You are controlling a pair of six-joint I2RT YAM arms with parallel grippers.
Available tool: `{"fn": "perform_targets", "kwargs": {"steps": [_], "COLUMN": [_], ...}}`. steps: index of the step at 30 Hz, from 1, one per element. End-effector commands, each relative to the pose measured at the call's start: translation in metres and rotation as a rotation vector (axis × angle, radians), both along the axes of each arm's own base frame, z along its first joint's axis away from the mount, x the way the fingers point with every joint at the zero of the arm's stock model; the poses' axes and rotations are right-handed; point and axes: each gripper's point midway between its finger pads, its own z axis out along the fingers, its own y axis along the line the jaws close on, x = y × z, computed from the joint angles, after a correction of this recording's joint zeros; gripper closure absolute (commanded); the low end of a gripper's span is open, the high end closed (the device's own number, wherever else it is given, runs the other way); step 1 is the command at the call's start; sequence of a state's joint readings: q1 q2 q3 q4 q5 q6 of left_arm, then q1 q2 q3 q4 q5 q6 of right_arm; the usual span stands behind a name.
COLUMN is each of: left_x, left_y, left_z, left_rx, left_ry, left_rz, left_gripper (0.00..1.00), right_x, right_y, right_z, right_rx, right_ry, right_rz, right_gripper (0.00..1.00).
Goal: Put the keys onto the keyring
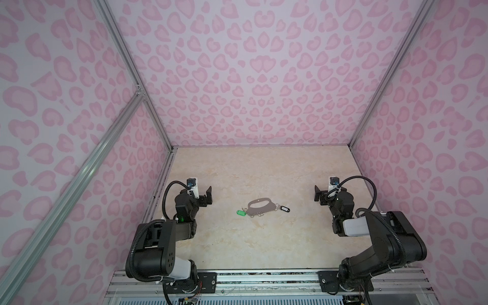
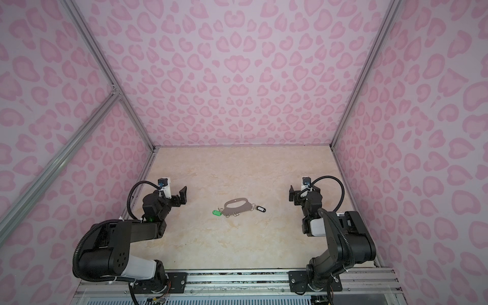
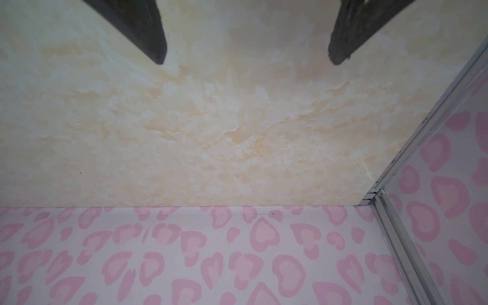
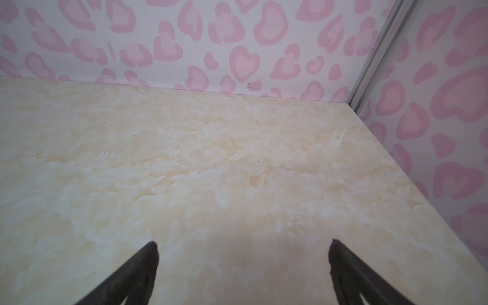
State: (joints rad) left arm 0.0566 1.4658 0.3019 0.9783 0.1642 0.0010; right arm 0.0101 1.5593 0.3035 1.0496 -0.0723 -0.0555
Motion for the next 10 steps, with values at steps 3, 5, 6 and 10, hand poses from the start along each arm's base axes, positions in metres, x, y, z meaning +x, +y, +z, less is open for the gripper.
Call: {"fn": "perform_targets", "kwargs": {"steps": [3, 5, 6, 10], "left_x": [0.0065, 0.0081, 0.0075, 0.0044], "left_y": [-0.0005, -0.0011, -0.0010, 0.0003], "left_z": [0.0075, 0.0071, 0.0074, 0.0098], "left_rx": [0.003, 0.004, 0.003, -0.001], "left_ry": [-0.024, -0.020, -0.021, -0.035], "left_rz": [0.004, 0.004, 0.005, 0.011], "left_gripper": [0.03, 0.03, 0.03, 0.03], "right_x": [0.0016, 0.0016, 0.0016, 0.0008], "right_y": [-0.0003, 0.0000, 0.0001, -0.0005], "right_z": [0.0059, 0.0061, 0.0061, 0.0077], "right_rx": [0.007, 0.008, 0.006, 0.009], "right_ry": [-0.031, -0.033, -0.033, -0.041], "right_rz": [-0.003, -0.005, -0.005, -0.008], "right_gripper": [0.00, 0.00, 0.00, 0.00]}}
